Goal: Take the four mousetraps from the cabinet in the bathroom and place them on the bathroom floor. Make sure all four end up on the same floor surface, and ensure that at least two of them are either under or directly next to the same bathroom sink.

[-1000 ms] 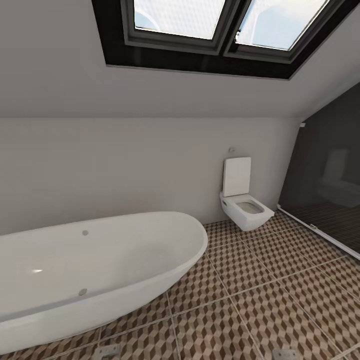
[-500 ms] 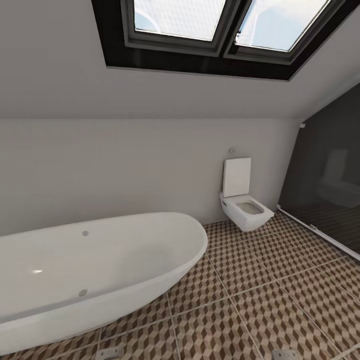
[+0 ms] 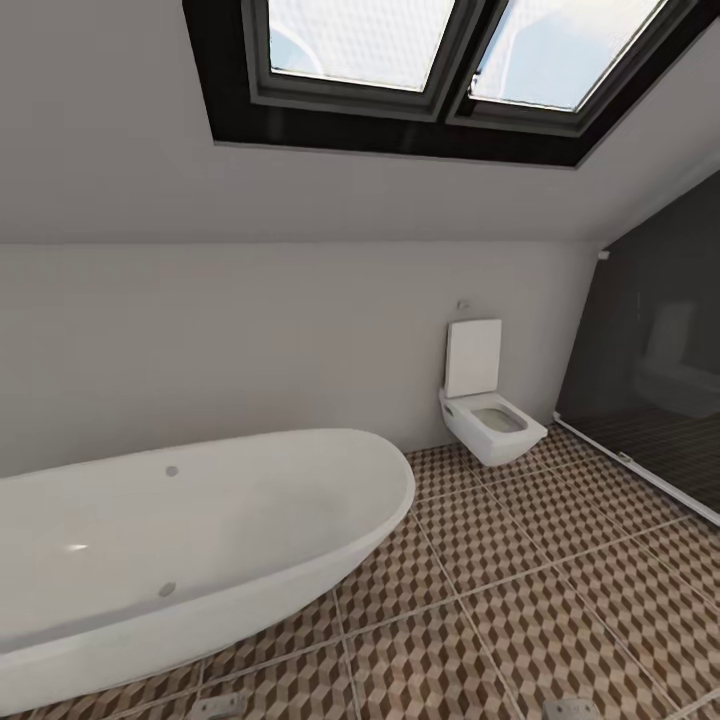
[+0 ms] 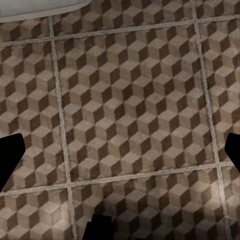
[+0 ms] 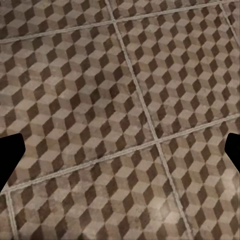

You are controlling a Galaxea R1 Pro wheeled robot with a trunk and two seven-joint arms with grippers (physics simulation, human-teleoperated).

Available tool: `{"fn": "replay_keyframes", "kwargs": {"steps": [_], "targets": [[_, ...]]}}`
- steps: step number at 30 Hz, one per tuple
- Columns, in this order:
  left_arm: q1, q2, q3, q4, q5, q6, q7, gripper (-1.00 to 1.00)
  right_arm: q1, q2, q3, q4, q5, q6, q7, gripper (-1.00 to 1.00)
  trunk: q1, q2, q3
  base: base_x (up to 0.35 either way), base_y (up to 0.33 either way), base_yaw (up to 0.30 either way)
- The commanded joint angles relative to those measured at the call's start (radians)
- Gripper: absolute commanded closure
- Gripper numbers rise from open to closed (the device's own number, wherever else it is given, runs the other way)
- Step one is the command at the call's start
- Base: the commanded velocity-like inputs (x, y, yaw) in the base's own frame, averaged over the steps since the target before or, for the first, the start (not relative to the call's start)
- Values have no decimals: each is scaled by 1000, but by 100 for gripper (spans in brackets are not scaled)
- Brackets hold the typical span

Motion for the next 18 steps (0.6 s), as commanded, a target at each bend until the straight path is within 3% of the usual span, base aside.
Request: {"fn": "replay_keyframes", "kwargs": {"steps": [1, 13, 18], "targets": [[0, 0, 0, 0, 0, 0, 0, -100, 0, 0, 0, 0, 0, 0, 0, -100, -4, 7, 3, 0, 0, 0], [0, 2, 0, 0, 0, 0, 0, -100, 0, 0, 2, 0, 0, 0, 0, -100, -50, 91, 41, 0, 0, -6], [0, 2, 0, -1, 0, 0, 0, -100, 0, 0, 1, 0, 0, 0, 0, -100, -69, 126, 57, 0, 0, -155]]}}
